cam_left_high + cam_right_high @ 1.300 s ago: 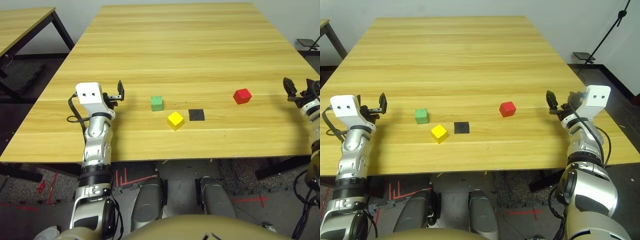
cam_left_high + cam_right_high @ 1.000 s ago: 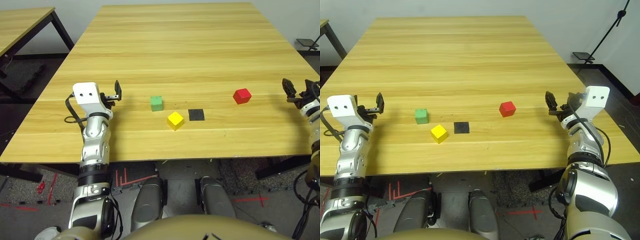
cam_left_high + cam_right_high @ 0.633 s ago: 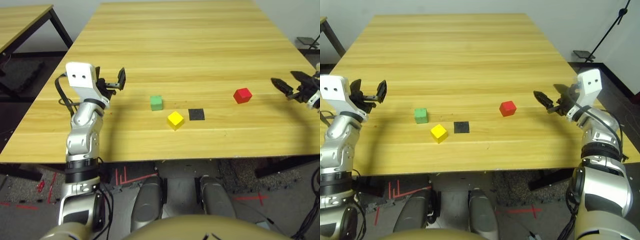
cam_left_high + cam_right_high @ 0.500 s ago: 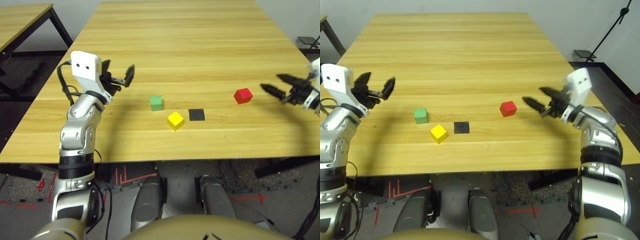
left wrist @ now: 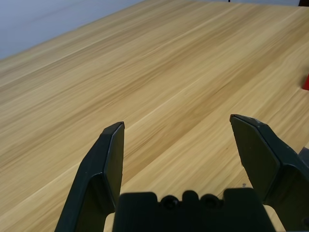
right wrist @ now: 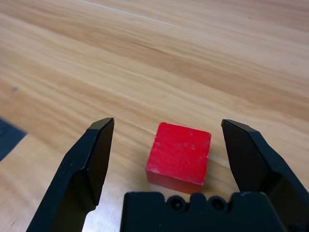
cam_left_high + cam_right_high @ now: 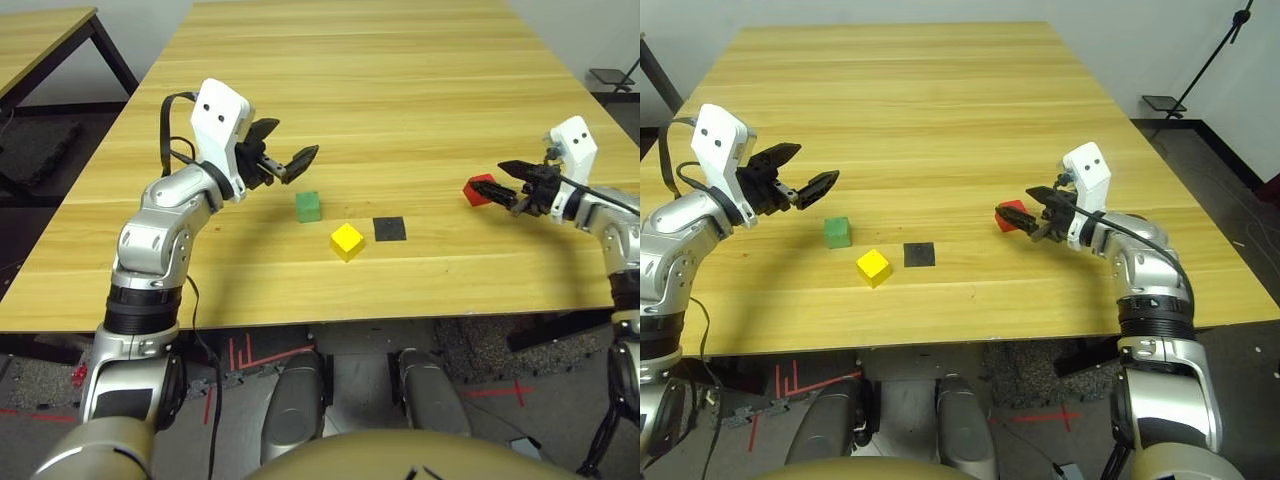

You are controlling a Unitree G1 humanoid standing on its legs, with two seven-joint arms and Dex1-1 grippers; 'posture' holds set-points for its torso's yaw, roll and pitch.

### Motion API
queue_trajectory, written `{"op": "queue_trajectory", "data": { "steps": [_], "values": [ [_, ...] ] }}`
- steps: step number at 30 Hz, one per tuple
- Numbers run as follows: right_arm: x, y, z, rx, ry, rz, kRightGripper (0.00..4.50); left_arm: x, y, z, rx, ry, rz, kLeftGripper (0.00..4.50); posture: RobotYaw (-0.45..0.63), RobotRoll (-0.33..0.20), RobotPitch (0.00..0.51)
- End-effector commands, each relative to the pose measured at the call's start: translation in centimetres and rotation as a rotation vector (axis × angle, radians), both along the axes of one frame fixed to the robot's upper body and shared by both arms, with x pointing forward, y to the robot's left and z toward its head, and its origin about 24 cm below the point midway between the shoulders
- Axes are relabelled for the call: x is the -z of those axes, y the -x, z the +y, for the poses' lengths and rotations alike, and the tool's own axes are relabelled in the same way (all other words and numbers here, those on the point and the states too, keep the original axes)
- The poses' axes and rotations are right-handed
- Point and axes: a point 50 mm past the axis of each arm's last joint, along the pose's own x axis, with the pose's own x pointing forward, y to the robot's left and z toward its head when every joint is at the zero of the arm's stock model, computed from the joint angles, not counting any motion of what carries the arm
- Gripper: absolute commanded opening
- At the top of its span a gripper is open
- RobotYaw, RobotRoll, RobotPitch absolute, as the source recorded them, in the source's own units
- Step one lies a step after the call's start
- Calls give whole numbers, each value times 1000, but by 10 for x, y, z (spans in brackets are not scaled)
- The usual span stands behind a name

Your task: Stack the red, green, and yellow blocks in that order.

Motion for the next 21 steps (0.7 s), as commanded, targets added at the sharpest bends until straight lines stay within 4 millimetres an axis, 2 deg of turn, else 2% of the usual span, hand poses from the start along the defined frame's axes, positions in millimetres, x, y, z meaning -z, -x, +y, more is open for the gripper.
{"op": "queue_trajectory", "data": {
  "steps": [1,5,16,18,20,21],
  "values": [
    [9,2,-1,39,14,12,4500,4,2,-1,-2,-8,18,4457,157,-120,92],
    [23,2,2,87,1,36,4500,5,4,-3,-2,-6,22,4457,165,-123,94],
    [42,-7,0,228,-29,50,4500,7,9,-1,-28,3,25,4457,202,-115,83],
    [42,-10,3,233,-35,43,4261,7,9,-1,-30,3,24,4500,204,-113,83],
    [41,-13,8,220,-38,29,3872,6,9,-1,-26,0,24,4500,208,-109,82],
    [40,-15,10,209,-37,25,3537,5,10,-1,-22,-2,24,4500,208,-109,82]
  ]
}}
